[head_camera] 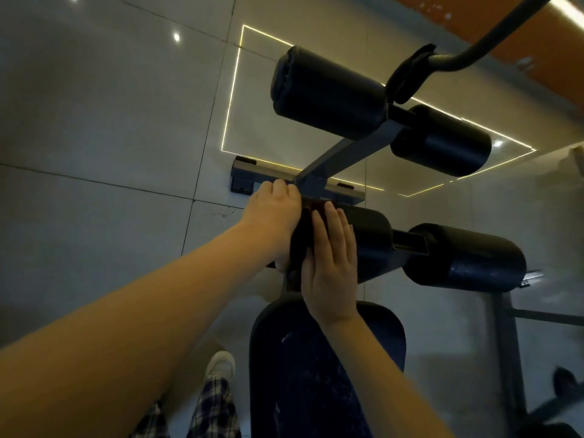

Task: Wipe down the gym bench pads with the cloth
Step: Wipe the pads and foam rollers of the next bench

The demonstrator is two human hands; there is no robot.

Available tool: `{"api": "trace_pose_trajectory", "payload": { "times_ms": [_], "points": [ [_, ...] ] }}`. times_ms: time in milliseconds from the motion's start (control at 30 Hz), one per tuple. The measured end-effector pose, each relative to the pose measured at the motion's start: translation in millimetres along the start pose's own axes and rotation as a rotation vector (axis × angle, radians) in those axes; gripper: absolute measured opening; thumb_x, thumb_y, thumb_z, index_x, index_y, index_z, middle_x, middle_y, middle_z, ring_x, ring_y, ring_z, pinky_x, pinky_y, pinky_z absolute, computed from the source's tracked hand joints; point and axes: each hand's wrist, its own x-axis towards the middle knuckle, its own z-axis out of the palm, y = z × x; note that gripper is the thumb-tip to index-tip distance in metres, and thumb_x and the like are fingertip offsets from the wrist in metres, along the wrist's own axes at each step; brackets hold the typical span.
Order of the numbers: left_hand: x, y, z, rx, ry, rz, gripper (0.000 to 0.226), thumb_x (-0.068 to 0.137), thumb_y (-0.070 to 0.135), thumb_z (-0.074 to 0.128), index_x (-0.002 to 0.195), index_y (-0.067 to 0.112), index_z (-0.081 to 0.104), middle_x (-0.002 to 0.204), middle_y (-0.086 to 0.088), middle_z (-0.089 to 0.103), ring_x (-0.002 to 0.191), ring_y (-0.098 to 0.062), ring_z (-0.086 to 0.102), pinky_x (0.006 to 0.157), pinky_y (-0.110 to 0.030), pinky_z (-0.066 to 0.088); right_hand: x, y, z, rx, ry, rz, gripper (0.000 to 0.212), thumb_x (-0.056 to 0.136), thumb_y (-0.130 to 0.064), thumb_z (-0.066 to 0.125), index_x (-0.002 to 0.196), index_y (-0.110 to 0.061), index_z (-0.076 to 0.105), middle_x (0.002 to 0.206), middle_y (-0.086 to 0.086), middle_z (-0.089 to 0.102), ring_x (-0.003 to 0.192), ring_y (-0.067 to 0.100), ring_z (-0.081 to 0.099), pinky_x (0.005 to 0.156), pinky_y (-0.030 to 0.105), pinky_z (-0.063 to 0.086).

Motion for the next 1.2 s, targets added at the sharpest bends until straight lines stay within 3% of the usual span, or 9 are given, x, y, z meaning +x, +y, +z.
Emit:
{"api": "trace_pose_trajectory", "payload": {
  "times_ms": [200, 367, 567, 700, 800, 900, 967, 1067, 1200],
  "points": [
    [-18, 7, 44, 0.106, 0.38, -0.032, 0.097, 0.054, 0.028, 0.092, 0.128, -0.003, 0.039, 0.126, -0.023, 0.057, 0.12, -0.039, 0.057, 0.102, -0.047, 0.047, 90, 2, -16, -0.021, -0.331, 0.299, 0.041, 0.095, -0.029, 0.03, 0.11, -0.014, 0.066, 0.109, 0.007, 0.067, 0.106, 0.023, 0.059, 0.108, 0.047, 0.034],
    [-16, 9, 38, 0.082, 0.405, 0.014, 0.072, 0.072, 0.01, 0.078, 0.133, -0.007, 0.044, 0.129, -0.026, 0.053, 0.123, -0.042, 0.052, 0.104, -0.048, 0.045, 147, 11, -4, 0.058, -0.698, 0.686, 0.026, 0.096, -0.022, 0.043, 0.07, -0.021, 0.046, 0.08, 0.002, 0.051, 0.086, 0.023, 0.051, 0.085, 0.037, 0.048],
    [5, -1, -6, -0.047, -0.068, 0.001, 0.102, 0.067, 0.031, 0.088, 0.145, 0.008, 0.026, 0.142, -0.012, 0.035, 0.132, -0.032, 0.034, 0.111, -0.042, 0.035, 78, 2, -16, -0.002, -0.232, 0.228, 0.04, 0.095, -0.025, 0.032, 0.114, -0.017, 0.066, 0.114, -0.001, 0.067, 0.112, 0.015, 0.057, 0.12, 0.046, 0.006],
    [17, -13, -19, -0.069, -0.248, 0.02, 0.107, 0.051, 0.045, 0.093, 0.137, 0.016, 0.036, 0.133, -0.008, 0.046, 0.12, -0.031, 0.044, 0.101, -0.045, 0.043, 16, -2, -5, -0.081, 0.027, 0.118, 0.042, 0.097, -0.02, 0.042, 0.134, -0.007, 0.055, 0.139, 0.013, 0.053, 0.137, 0.029, 0.042, 0.12, 0.052, 0.014],
    [18, -14, -15, 0.067, -0.189, 0.069, 0.124, 0.053, 0.054, 0.089, 0.15, 0.015, 0.022, 0.154, -0.01, 0.031, 0.147, -0.034, 0.017, 0.12, -0.057, 0.012, 23, 0, -4, -0.12, 0.058, 0.092, 0.041, 0.096, -0.02, 0.042, 0.132, -0.005, 0.056, 0.134, 0.016, 0.055, 0.132, 0.031, 0.046, 0.119, 0.05, 0.02],
    [16, -11, -11, 0.022, -0.14, 0.031, 0.121, 0.061, 0.047, 0.089, 0.153, 0.015, 0.016, 0.158, -0.009, 0.025, 0.149, -0.031, 0.014, 0.122, -0.055, 0.005, 67, 1, -14, -0.15, -0.146, 0.204, 0.041, 0.095, -0.028, 0.033, 0.114, -0.012, 0.065, 0.112, 0.007, 0.066, 0.112, 0.025, 0.058, 0.114, 0.042, 0.026],
    [8, -8, -6, 0.027, -0.062, 0.032, 0.111, 0.064, 0.039, 0.088, 0.15, 0.012, 0.023, 0.154, -0.01, 0.031, 0.145, -0.031, 0.024, 0.122, -0.051, 0.015, 105, 9, -17, -0.022, -0.428, 0.388, 0.033, 0.096, -0.028, 0.034, 0.094, -0.013, 0.064, 0.086, 0.004, 0.063, 0.087, 0.024, 0.06, 0.084, 0.035, 0.043],
    [-13, -2, 28, 0.128, 0.365, 0.12, 0.065, 0.078, 0.022, 0.07, 0.136, 0.0, 0.049, 0.135, -0.021, 0.053, 0.128, -0.038, 0.05, 0.11, -0.05, 0.04, 148, 13, -13, 0.06, -0.764, 0.652, 0.024, 0.098, -0.022, 0.04, 0.095, -0.008, 0.059, 0.087, 0.006, 0.059, 0.072, 0.019, 0.054, 0.062, 0.031, 0.04],
    [-11, -3, 40, 0.221, 0.533, 0.177, 0.059, 0.064, 0.022, 0.073, 0.117, -0.005, 0.064, 0.11, -0.022, 0.066, 0.101, -0.038, 0.065, 0.088, -0.046, 0.056, 153, 14, -8, 0.134, -0.784, 0.755, 0.021, 0.099, -0.019, 0.042, 0.097, -0.006, 0.058, 0.083, 0.006, 0.059, 0.07, 0.019, 0.059, 0.059, 0.029, 0.05]
  ]
}}
